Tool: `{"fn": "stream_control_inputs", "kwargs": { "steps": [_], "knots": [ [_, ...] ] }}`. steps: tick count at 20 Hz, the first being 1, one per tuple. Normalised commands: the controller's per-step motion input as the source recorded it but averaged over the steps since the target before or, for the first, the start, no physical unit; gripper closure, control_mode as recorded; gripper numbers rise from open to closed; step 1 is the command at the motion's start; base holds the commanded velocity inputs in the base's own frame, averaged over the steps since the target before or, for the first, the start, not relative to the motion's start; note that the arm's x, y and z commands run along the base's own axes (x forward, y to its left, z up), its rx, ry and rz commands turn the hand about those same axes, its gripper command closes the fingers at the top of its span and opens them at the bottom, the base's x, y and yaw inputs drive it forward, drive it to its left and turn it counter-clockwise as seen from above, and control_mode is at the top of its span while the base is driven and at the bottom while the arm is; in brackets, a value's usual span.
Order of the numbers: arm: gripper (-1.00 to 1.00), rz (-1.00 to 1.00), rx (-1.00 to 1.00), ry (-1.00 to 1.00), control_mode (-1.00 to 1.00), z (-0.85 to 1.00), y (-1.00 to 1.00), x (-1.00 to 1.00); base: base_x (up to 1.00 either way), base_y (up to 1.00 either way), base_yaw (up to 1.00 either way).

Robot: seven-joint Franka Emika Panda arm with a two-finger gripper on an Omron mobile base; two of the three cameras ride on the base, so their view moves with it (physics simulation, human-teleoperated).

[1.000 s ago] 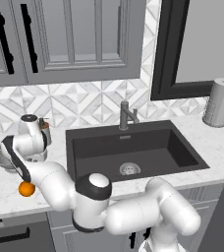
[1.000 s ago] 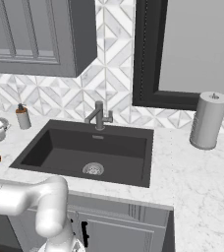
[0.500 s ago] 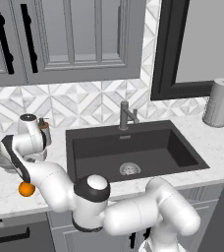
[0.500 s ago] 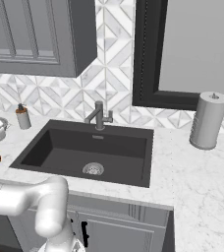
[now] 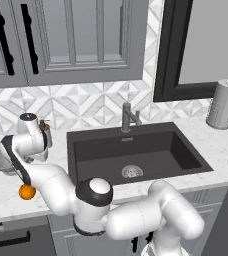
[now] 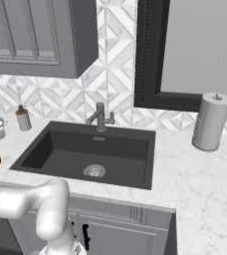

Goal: Put the colander in the sink, put the orange, orange in the colander, and turn on the sink faucet and pour water over the colander.

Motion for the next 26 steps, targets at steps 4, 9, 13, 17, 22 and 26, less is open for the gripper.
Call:
{"fn": "stream_control_inputs", "kwargs": {
  "steps": [4, 9, 13, 17, 22, 26],
  "knots": [
    [1.0, -0.11, 0.02, -0.1, -1.0, 0.38, -0.07, -0.11, 0.0, 0.0, 0.0],
    [1.0, -0.12, 0.08, -0.08, -1.0, 0.32, -0.19, -0.28, 0.0, 0.0, 0.0],
    [1.0, -0.09, 0.15, 0.0, -1.0, 0.22, -0.34, -0.41, 0.0, 0.0, 0.0],
    [1.0, -0.06, 0.16, 0.01, -1.0, 0.2, -0.57, -0.43, 0.0, 0.0, 0.0],
    [1.0, -0.02, 0.14, 0.02, -1.0, 0.03, -0.61, -0.41, 0.0, 0.0, 0.0],
    [1.0, 0.0, 0.12, 0.02, -1.0, 0.0, -0.58, -0.3, 0.0, 0.0, 0.0]
  ]
}}
